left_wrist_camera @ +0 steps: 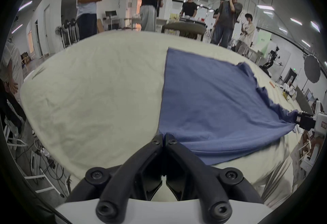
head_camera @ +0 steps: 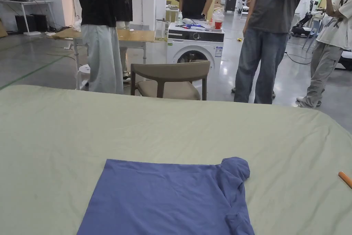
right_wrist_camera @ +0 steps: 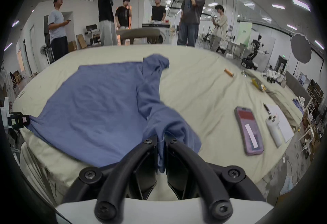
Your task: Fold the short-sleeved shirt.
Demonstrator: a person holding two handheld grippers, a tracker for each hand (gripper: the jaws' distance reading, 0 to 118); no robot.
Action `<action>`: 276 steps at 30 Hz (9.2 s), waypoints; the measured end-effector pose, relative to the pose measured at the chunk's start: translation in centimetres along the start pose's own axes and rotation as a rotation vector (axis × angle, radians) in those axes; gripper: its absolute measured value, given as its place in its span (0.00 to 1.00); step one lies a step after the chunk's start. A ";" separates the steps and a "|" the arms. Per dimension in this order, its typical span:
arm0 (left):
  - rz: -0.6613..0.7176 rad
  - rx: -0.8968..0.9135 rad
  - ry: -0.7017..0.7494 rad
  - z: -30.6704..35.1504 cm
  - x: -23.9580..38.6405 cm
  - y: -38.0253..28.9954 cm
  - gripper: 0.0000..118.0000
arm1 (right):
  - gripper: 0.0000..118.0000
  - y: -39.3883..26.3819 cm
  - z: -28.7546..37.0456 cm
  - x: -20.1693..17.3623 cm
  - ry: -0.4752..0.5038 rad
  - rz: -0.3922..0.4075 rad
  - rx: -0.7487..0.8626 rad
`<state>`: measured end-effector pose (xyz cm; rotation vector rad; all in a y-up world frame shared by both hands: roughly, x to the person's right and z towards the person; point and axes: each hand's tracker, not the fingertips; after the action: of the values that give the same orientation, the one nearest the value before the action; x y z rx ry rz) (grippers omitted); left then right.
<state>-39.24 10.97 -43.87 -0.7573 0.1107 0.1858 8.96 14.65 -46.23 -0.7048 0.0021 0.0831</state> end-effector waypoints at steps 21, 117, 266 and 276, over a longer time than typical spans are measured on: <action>-0.131 0.522 0.005 1.0 8.7 12.9 0.43 | 0.43 12.6 0.7 -3.8 -0.030 -0.057 0.542; -0.207 0.612 -0.111 8.3 6.3 48.7 0.00 | 0.06 46.7 3.6 8.3 0.143 -0.042 0.586; -0.287 -0.118 0.016 -31.8 7.4 32.5 0.01 | 0.52 25.4 -24.2 7.5 -0.013 -0.113 -0.015; -0.309 -0.028 0.004 -26.1 7.9 34.7 0.01 | 0.53 28.9 -38.4 10.5 0.057 -0.197 -0.330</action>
<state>-39.58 18.60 -87.27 -0.7923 -0.0055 -0.1083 18.19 12.51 -94.44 -1.0331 -0.0270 -0.1289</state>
